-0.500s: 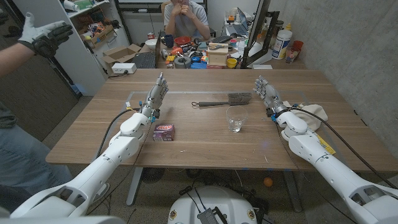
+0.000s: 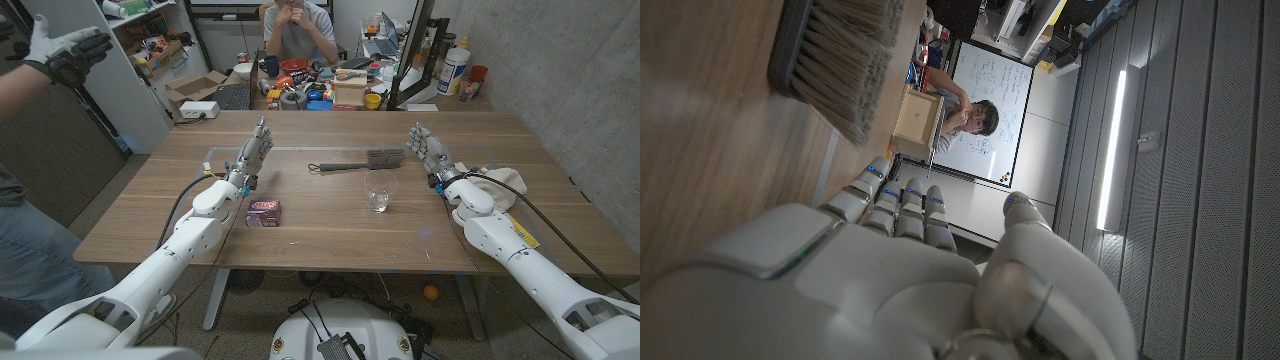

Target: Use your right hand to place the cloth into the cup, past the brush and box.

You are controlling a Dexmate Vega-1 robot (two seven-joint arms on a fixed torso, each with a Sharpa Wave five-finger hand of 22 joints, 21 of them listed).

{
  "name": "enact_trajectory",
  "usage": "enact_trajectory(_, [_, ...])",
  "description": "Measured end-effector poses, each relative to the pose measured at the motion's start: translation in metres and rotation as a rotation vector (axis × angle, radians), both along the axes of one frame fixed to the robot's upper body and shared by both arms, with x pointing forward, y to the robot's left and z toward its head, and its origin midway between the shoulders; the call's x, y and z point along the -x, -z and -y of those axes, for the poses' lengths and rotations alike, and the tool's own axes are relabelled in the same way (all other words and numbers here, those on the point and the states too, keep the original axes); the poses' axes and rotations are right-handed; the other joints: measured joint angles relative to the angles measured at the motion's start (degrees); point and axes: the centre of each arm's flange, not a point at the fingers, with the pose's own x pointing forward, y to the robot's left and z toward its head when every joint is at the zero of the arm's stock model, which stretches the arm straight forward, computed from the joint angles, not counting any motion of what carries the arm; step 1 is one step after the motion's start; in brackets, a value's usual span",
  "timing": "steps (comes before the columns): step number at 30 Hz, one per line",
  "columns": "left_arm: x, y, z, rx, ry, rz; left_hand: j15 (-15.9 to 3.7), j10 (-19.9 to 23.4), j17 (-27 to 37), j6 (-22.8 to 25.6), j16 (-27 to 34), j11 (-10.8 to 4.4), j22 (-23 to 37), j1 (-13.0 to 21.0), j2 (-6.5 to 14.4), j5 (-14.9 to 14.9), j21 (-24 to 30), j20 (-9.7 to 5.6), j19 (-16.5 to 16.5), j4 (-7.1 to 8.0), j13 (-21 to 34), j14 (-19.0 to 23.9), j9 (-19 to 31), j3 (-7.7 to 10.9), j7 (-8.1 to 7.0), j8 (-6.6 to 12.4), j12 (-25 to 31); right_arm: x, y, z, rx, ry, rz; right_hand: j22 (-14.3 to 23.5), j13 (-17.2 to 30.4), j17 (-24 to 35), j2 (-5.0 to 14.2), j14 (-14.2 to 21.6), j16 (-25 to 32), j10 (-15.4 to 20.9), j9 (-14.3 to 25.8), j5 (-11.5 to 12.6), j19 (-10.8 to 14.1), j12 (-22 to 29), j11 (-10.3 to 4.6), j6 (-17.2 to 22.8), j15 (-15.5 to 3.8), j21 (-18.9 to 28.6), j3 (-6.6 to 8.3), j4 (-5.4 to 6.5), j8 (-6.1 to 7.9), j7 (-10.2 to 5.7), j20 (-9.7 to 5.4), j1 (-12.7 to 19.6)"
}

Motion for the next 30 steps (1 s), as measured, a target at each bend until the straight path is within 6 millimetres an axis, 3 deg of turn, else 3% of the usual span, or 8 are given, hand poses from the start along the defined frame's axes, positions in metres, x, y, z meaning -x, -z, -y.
enact_trajectory(21, [0.001,0.0,-0.003,-0.015,-0.008,-0.007,-0.19,-0.08,0.27,0.23,0.0,-0.52,0.27,0.27,0.27,0.0,0.0,0.01,-0.63,0.0,-0.01,-0.19,-0.01,0.0,-0.22,0.0,-0.01,0.024,-0.015,0.017,0.163,0.139,0.037,-0.01,-0.01,-0.26,0.14,1.26,0.0,0.73,0.26,0.0,1.02,0.45,0.34,0.82,0.38,0.0,1.17,-2.0,0.45,0.43,0.22,2.57])
enact_trajectory(22, [0.001,0.0,-0.003,-0.018,-0.01,-0.009,-0.19,-0.08,0.27,0.22,0.0,-0.52,0.26,0.45,0.45,0.0,0.0,0.01,-0.63,0.0,-0.01,-0.19,-0.01,0.0,-0.23,0.0,0.0,0.034,-0.019,0.021,0.198,0.153,0.05,-0.01,-0.01,-0.26,0.08,1.49,0.0,0.73,0.26,0.0,1.02,0.44,0.34,0.82,0.39,0.0,1.07,-2.1,0.45,0.42,0.22,2.63])
enact_trajectory(30, [0.0,-0.003,-0.003,-0.024,-0.012,-0.005,-0.19,-0.08,0.27,0.02,0.0,-0.52,0.26,0.45,0.45,0.14,0.0,-0.14,-0.78,-0.01,-0.02,-0.19,-0.02,0.0,-0.43,0.0,-0.01,0.051,-0.023,0.031,0.295,0.254,0.063,-0.01,0.27,-0.26,-0.58,2.38,0.23,1.84,0.26,0.0,2.04,0.45,1.04,1.34,0.91,0.0,1.05,-3.46,0.45,0.95,0.62,3.89])
